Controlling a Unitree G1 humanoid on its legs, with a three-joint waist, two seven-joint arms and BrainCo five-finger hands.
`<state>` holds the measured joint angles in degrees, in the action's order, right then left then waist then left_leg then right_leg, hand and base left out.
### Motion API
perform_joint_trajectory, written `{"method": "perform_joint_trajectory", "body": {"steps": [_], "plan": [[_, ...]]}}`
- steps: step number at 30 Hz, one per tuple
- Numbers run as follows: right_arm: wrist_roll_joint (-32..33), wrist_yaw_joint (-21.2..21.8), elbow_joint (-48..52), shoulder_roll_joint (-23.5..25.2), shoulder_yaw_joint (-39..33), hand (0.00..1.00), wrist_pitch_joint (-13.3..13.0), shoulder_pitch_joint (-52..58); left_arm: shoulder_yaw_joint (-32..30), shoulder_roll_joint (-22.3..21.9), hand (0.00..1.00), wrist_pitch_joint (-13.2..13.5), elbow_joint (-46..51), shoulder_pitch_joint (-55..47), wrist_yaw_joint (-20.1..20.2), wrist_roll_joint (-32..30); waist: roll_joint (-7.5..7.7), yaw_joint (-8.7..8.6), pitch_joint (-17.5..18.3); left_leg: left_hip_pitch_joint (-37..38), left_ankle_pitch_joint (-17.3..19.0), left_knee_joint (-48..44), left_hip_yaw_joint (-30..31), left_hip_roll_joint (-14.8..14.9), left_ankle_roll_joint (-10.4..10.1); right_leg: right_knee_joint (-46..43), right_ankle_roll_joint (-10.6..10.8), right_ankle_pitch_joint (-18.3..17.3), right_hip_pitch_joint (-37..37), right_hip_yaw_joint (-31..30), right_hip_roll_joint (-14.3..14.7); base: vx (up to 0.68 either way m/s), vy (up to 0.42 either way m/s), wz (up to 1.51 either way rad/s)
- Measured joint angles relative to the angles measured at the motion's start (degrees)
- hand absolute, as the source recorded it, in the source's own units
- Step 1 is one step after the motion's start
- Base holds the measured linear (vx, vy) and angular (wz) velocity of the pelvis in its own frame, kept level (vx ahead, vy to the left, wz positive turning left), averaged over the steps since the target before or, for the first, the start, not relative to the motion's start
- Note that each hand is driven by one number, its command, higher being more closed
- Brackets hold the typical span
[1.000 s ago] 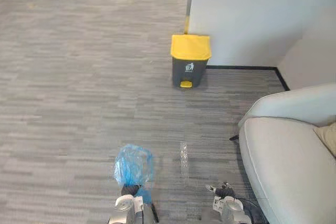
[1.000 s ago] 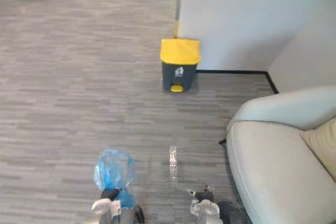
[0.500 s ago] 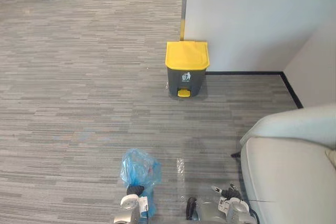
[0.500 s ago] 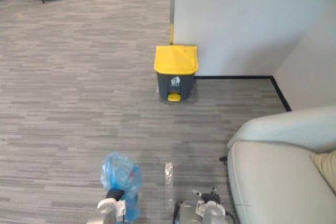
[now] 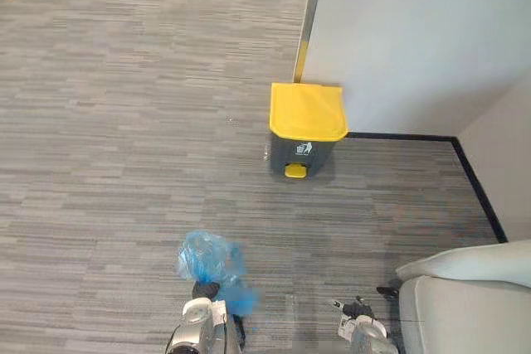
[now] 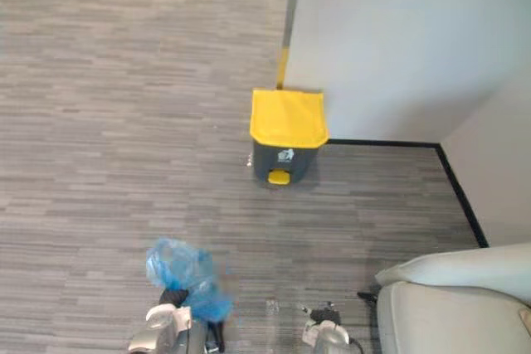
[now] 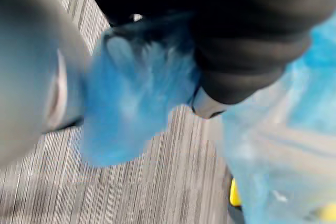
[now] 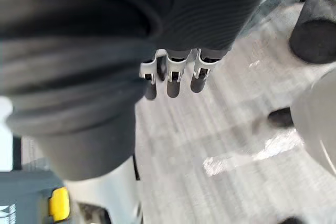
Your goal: Gather rubbish on tea table into small bin, then transfer packed bag to large trash can.
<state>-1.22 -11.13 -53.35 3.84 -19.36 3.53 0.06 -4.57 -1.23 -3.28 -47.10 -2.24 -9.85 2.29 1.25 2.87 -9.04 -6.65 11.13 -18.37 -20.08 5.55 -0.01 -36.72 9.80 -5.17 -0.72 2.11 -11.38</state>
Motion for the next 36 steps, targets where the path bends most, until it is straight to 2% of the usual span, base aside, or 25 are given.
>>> {"method": "perform_joint_trajectory", "body": {"steps": [1, 3, 5, 7, 8, 10, 11, 12, 13, 14, 15, 16, 17, 18, 20, 23, 24, 25, 26, 27, 29, 30, 32, 34, 36], "plan": [[-0.59, 0.08, 0.70, -0.06, 0.54, 0.00, 0.05, 0.22, 0.44, 0.22, 1.00, 0.00, 0.01, 0.02, -0.03, 0.00, -0.24, -0.40, -0.30, 2.24, 0.91, 0.58, -0.01, -0.17, -0.09, -9.74, 0.20, 0.36, 4.48, -0.81, 0.01, 0.27, 0.114, 0.01], [-0.99, 0.01, 1.22, -0.05, 0.61, 0.00, -0.56, 0.34, 0.44, 0.55, 1.00, -0.02, -0.11, 0.07, -0.08, 0.02, -0.52, -0.99, -0.34, 6.26, 2.48, 1.74, -0.06, -0.26, -0.48, -18.86, -1.86, -3.26, 11.28, 0.41, 0.72, 0.32, 0.041, 0.12], [-1.01, 0.04, 1.86, -0.05, 0.62, 0.00, -0.79, 0.32, 0.47, 0.54, 1.00, -0.02, -0.67, 0.77, -0.09, 0.00, -0.31, -1.20, -0.26, 10.03, 3.70, 3.70, 0.12, -0.25, -1.29, -18.62, -3.41, -5.84, 16.06, 4.30, 1.18, 0.32, -0.035, 0.12], [-1.00, 0.02, 2.66, -0.04, 0.50, 0.00, -0.85, 0.23, 0.38, 0.46, 1.00, -0.03, -1.14, 1.07, -0.08, 0.00, -0.29, -1.71, -0.28, 12.90, 4.27, 5.36, 0.37, -0.12, -1.75, -12.85, -5.46, -7.69, 19.01, 7.99, 1.96, 0.30, -0.096, 0.16], [-0.97, 0.01, 2.68, -0.04, 0.35, 0.00, -0.83, -0.10, 0.15, 0.41, 1.00, -0.02, -1.53, 1.12, -0.06, -0.01, -0.34, -2.54, -0.28, 14.77, 4.97, 6.37, 0.84, 0.12, -2.42, -5.96, -6.19, -7.73, 19.79, 9.90, 2.87, 0.40, -0.164, 0.29], [-0.98, -0.01, 2.60, -0.02, 0.20, 0.00, -0.82, -0.01, -0.01, 0.46, 1.00, -0.01, -1.94, 1.54, -0.05, -0.01, -0.02, -2.92, -0.22, 16.92, 6.32, 7.42, 2.00, 0.01, -4.41, 8.83, -7.35, -3.63, 18.48, 11.86, 4.22, 0.46, -0.188, 0.30], [-1.04, 0.11, 2.31, -0.58, -0.48, 0.00, -0.73, -0.47, -0.13, 0.07, 1.00, 0.00, -2.98, 2.23, -0.06, -0.02, -1.07, -2.89, -0.79, 19.11, 7.32, 7.98, 3.30, 0.62, -5.67, 12.54, -11.15, -0.15, 16.42, 12.78, 5.69, 0.52, -0.150, 0.08], [-1.06, -0.04, 2.18, -1.48, -0.88, 0.00, -0.77, -0.70, -0.07, -0.49, 1.00, -0.01, -3.23, 2.09, 0.06, -0.03, -2.71, -2.62, -0.48, 19.56, 6.24, 8.46, 3.98, 1.80, -5.31, 12.62, -11.81, -1.78, 15.93, 13.30, 6.94, 0.51, -0.143, 0.04], [-1.08, -0.05, 2.25, -1.63, -0.99, 0.00, -0.77, -0.75, 0.00, -0.74, 1.00, 0.02, -3.12, 2.14, 0.09, -0.08, -2.78, -2.65, -0.62, 19.59, 5.79, 8.06, 4.67, 1.86, -5.02, 11.68, -11.83, -3.26, 15.95, 13.35, 6.91, 0.45, -0.151, 0.15], [-1.04, -0.03, 2.21, -1.52, -1.96, 0.00, -0.69, -0.36, 0.05, -1.14, 1.00, 0.00, -3.16, 2.13, 0.10, -0.59, -2.87, -2.99, -0.57, 19.61, 5.41, 5.43, 6.56, 2.50, -4.94, 9.77, -12.21, -6.26, 15.02, 14.26, 6.76, 0.43, -0.210, 0.40], [-1.00, -0.07, 2.14, -1.56, -1.91, 0.00, -0.72, 0.05, 0.16, -1.38, 1.00, 0.00, -3.15, 2.27, 0.11, -0.90, -2.91, -3.57, -0.58, 17.14, 5.46, -2.01, 8.86, 4.13, -5.07, 10.11, -12.42, -7.88, 12.58, 15.91, 6.85, 0.43, -0.224, 0.54], [-1.01, -0.05, 2.18, -1.56, -1.84, 0.00, -0.74, 0.40, 0.19, -1.51, 1.00, 0.00, -3.15, 2.53, 0.14, -1.03, -2.86, -3.85, -0.60, 14.62, 4.82, -8.36, 10.48, 5.15, -6.20, 10.90, -12.60, -8.34, 10.89, 16.69, 7.13, 0.50, -0.217, 0.48], [-1.00, -0.06, 2.19, -1.57, -1.69, 0.00, -0.60, 0.89, 1.16, -1.66, 1.00, 0.00, -2.92, 2.82, 0.58, -1.02, -2.81, -3.57, -0.63, 10.33, 2.63, -18.99, 12.36, 6.83, -9.62, 12.60, -13.06, -8.74, 8.12, 16.87, 7.88, 0.46, -0.151, 0.15], [-0.99, -0.12, 2.03, -1.53, -0.43, 0.00, -0.49, 1.01, 1.27, -1.65, 1.00, 0.02, -2.16, 2.48, 1.26, -1.02, -2.77, -2.85, -0.64, 6.45, 2.59, -28.17, 12.54, 8.52, -10.15, 15.13, -13.20, -8.83, 4.94, 16.39, 9.07, 0.52, -0.107, -0.12], [-0.92, -0.10, 1.78, -1.25, 0.53, 0.00, -0.48, 0.94, 1.24, -1.65, 1.00, 0.02, -1.51, 2.24, 1.34, -1.02, -2.48, -2.75, -0.77, 2.66, 3.77, -32.52, 10.79, 9.82, -8.71, 18.31, -13.17, -8.80, 1.13, 15.71, 9.80, 0.31, -0.002, -0.30], [-0.87, -0.20, 0.94, -0.66, 0.30, 0.00, -0.14, 0.77, 1.05, -1.66, 1.00, 0.03, -0.70, 1.65, 1.33, -1.01, -1.65, -2.18, -0.87, -0.73, 6.16, -22.95, 7.23, 9.65, -6.39, 20.25, -12.73, -8.53, -2.61, 13.12, 8.98, 0.29, 0.112, -0.42], [-0.86, -0.24, 0.79, -0.54, 0.01, 0.00, -0.11, 0.60, 1.05, -1.67, 1.00, 0.00, -0.72, 1.56, 1.34, -1.02, -1.64, -2.14, -0.85, -1.44, 5.28, -14.80, 7.23, 8.90, -5.34, 20.37, -12.31, -8.30, -3.43, 12.42, 8.33, 0.33, 0.264, -0.56], [-0.87, -0.27, 0.81, -0.59, -0.24, 0.00, -0.11, 0.73, 1.05, -1.72, 1.00, 0.00, -0.73, 1.54, 1.30, -1.02, -2.07, -2.11, -0.59, -1.90, 1.44, -6.01, 7.92, 8.22, -4.04, 20.47, -10.93, -8.14, -3.78, 11.52, 8.11, 0.27, 0.248, -0.48], [-0.87, -0.26, 0.71, -0.65, -0.34, 0.00, -0.16, 0.75, 1.02, -1.74, 1.00, 0.00, -0.83, 1.57, 1.27, -1.02, -2.10, -2.10, -0.53, -2.06, -3.26, -3.55, 9.37, 7.34, -6.31, 20.64, -10.16, -8.15, -3.97, 10.75, 7.98, 0.25, 0.222, -0.47], [-0.86, -0.23, 0.57, -0.01, -0.59, 0.00, 0.07, 1.29, 0.92, -1.29, 1.00, -0.02, -0.93, 1.23, 1.10, -1.03, -0.18, -1.89, 0.85, -0.60, -3.11, -2.10, 9.49, 4.75, -6.28, 21.55, -8.18, -8.39, -3.68, 8.47, 6.34, 0.27, 0.195, -0.28], [-0.92, -0.14, 0.20, 0.04, -0.70, 0.00, 0.36, 1.39, 1.39, -0.74, 1.00, -0.02, -1.26, 1.87, 1.12, -1.06, 1.05, -1.97, 1.17, 1.27, -2.18, -0.73, 6.96, 2.76, -4.70, 21.26, -6.91, -7.70, -4.04, 6.53, 3.93, 0.23, 0.200, -0.27], [-0.92, -0.10, 0.20, 0.05, -0.66, 0.00, 0.38, 1.39, 1.37, -0.71, 1.00, -0.02, -1.38, 1.91, 1.11, -1.07, 0.99, -1.96, 1.14, 2.03, -1.80, -0.67, 6.05, 2.48, -4.13, 20.37, -6.37, -7.34, -3.92, 6.14, 3.34, 0.14, 0.203, -0.39], [-0.93, -0.04, 0.57, 0.18, -0.66, 0.00, 0.26, 1.38, 1.27, -0.50, 1.00, -0.03, -2.55, 1.92, 1.07, -1.14, 0.58, -1.95, 0.91, 5.46, -0.94, 1.74, 3.69, 1.10, -2.92, 13.42, -5.25, -6.57, -1.17, 4.55, 1.43, 0.11, 0.217, -0.43], [-1.00, -0.01, 0.77, 0.23, -0.63, 0.00, 0.21, 1.11, 1.24, -0.07, 1.00, -0.14, -3.41, 1.74, 1.02, -1.15, 0.62, -1.78, 0.93, 7.26, -0.80, 3.41, 2.32, 0.31, -2.69, 6.00, -3.83, -5.55, 2.53, 3.41, 0.17, 0.07, 0.146, -0.33], [-1.04, -0.03, 0.85, 0.35, -0.69, 0.00, -0.08, 1.09, 1.04, 0.69, 1.00, -0.86, -4.41, 1.14, 0.93, -1.13, 0.17, -2.01, 0.65, 10.15, -0.48, 5.47, 1.77, -0.32, -2.14, -3.18, -4.05, -2.45, 6.75, 3.99, -1.46, 0.07, 0.086, -0.13]]}}
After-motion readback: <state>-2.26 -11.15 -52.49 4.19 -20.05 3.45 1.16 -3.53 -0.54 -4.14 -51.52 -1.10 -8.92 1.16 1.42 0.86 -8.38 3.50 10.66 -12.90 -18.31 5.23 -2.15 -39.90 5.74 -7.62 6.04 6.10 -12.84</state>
